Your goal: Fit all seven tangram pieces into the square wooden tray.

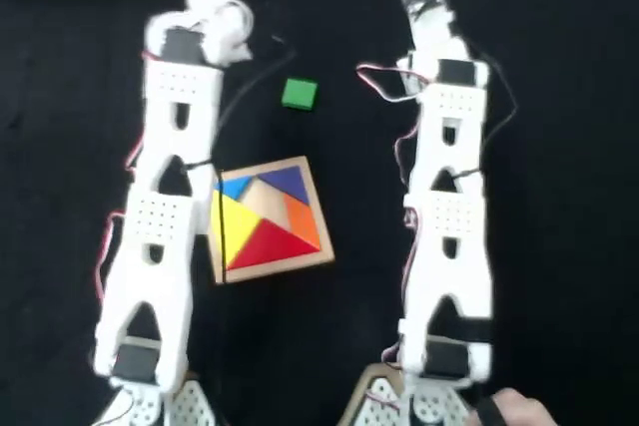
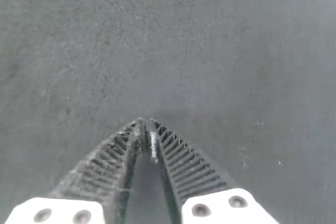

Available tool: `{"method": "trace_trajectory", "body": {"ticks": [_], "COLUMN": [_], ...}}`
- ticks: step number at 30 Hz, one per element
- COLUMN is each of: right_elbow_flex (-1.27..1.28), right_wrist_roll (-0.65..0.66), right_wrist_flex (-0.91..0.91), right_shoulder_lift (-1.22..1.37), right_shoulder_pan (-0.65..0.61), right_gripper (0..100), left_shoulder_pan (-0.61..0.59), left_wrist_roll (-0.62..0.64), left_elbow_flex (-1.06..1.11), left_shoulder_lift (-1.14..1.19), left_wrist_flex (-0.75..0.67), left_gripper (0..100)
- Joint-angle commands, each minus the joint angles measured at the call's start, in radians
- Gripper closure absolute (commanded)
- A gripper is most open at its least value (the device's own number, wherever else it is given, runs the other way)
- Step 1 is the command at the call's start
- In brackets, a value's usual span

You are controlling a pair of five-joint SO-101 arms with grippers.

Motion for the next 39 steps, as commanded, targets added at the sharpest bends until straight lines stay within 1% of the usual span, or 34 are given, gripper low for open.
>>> {"method": "trace_trajectory", "body": {"ticks": [1,3,5,6,9,12,14,16,18,20,22,26,34,39], "right_elbow_flex": [-0.054,-0.054,-0.054,-0.054,-0.054,-0.054,-0.054,-0.054,-0.054,-0.054,-0.054,-0.054,-0.054,-0.054], "right_wrist_roll": [0.0,0.0,0.0,0.0,0.0,0.0,0.0,0.0,-0.003,-0.008,-0.008,-0.003,-0.002,-0.002], "right_wrist_flex": [-0.034,-0.037,-0.037,-0.037,-0.037,-0.037,-0.037,-0.037,-0.037,-0.037,-0.037,-0.037,-0.037,-0.037], "right_shoulder_lift": [-0.018,-0.019,-0.019,-0.019,-0.019,-0.019,-0.019,-0.019,-0.019,-0.021,-0.021,-0.021,-0.021,-0.021], "right_shoulder_pan": [-0.005,0.0,0.0,0.0,0.0,0.002,0.008,0.018,0.028,0.032,0.032,0.032,0.031,0.031], "right_gripper": [98.7,98.7,98.7,98.7,98.7,98.7,98.7,98.7,98.7,98.7,98.7,98.7,98.7,98.7], "left_shoulder_pan": [0.022,0.03,0.074,0.108,0.206,0.309,0.351,0.349,0.315,0.298,0.295,0.274,0.263,0.265], "left_wrist_roll": [0.014,0.014,0.014,0.014,0.006,0.005,0.005,0.005,0.015,0.041,0.084,0.12,0.275,0.293], "left_elbow_flex": [-0.058,-0.053,-0.054,-0.053,-0.053,-0.045,-0.045,-0.045,-0.045,-0.047,-0.047,-0.047,-0.036,0.01], "left_shoulder_lift": [-0.031,-0.078,-0.127,-0.146,-0.187,-0.176,-0.124,-0.054,0.023,0.095,0.163,0.245,0.265,0.33], "left_wrist_flex": [0.195,0.299,0.41,0.436,0.427,0.324,0.198,0.054,-0.08,-0.147,-0.181,-0.238,-0.245,-0.292], "left_gripper": [97,97,97,97,97,97,97,97,97,97,97,97,97,97]}}
